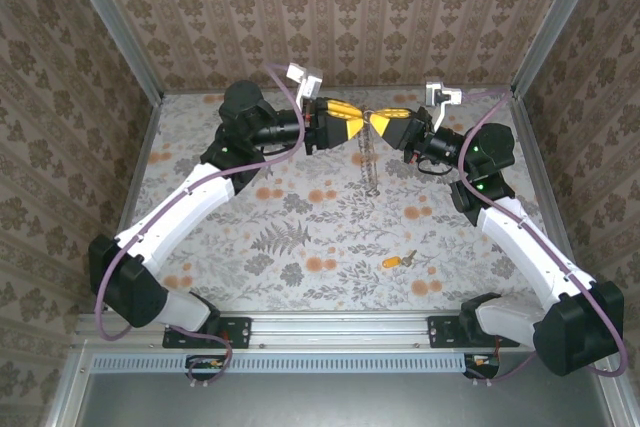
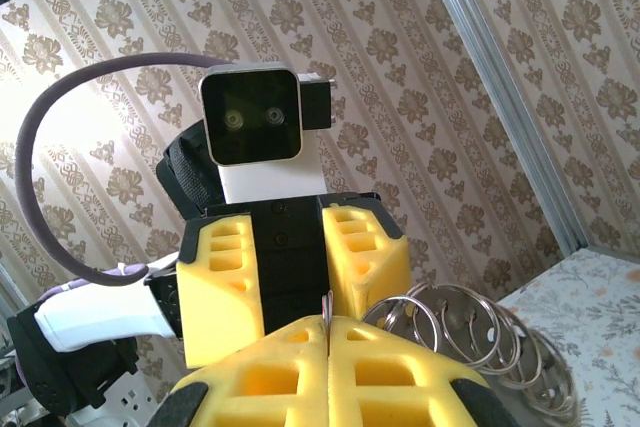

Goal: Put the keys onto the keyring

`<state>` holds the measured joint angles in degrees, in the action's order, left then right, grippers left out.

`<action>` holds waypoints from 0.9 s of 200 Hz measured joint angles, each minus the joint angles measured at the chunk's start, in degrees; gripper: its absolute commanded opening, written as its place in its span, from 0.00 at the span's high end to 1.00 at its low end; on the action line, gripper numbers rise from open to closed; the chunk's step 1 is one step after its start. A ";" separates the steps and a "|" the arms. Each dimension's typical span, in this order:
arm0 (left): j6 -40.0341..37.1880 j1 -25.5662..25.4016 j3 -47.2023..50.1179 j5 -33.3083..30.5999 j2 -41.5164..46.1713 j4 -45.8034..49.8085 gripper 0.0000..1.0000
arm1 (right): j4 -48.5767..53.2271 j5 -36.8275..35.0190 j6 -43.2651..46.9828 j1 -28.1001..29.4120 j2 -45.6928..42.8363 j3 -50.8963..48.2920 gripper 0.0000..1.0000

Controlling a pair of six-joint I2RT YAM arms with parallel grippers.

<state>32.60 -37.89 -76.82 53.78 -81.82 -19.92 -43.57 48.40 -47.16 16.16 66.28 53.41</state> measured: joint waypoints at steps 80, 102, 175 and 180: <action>-0.04 -0.63 -2.56 0.46 -1.55 0.48 0.67 | 0.02 0.00 0.00 0.17 0.00 0.00 1.00; -0.20 -0.76 -3.06 0.46 -2.25 0.87 0.71 | 0.02 0.00 0.02 0.17 0.00 0.00 1.00; -0.72 -0.76 -3.28 0.46 -2.62 1.25 0.79 | 0.04 0.02 0.02 0.17 -0.13 0.00 1.00; -0.74 -0.79 -3.32 0.48 -2.62 1.27 0.79 | 0.04 0.02 0.02 0.17 -0.17 0.00 1.00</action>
<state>31.86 -38.68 -80.14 54.26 -84.44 -18.65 -43.53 48.42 -47.13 16.34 66.11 53.41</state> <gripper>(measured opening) 0.215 0.065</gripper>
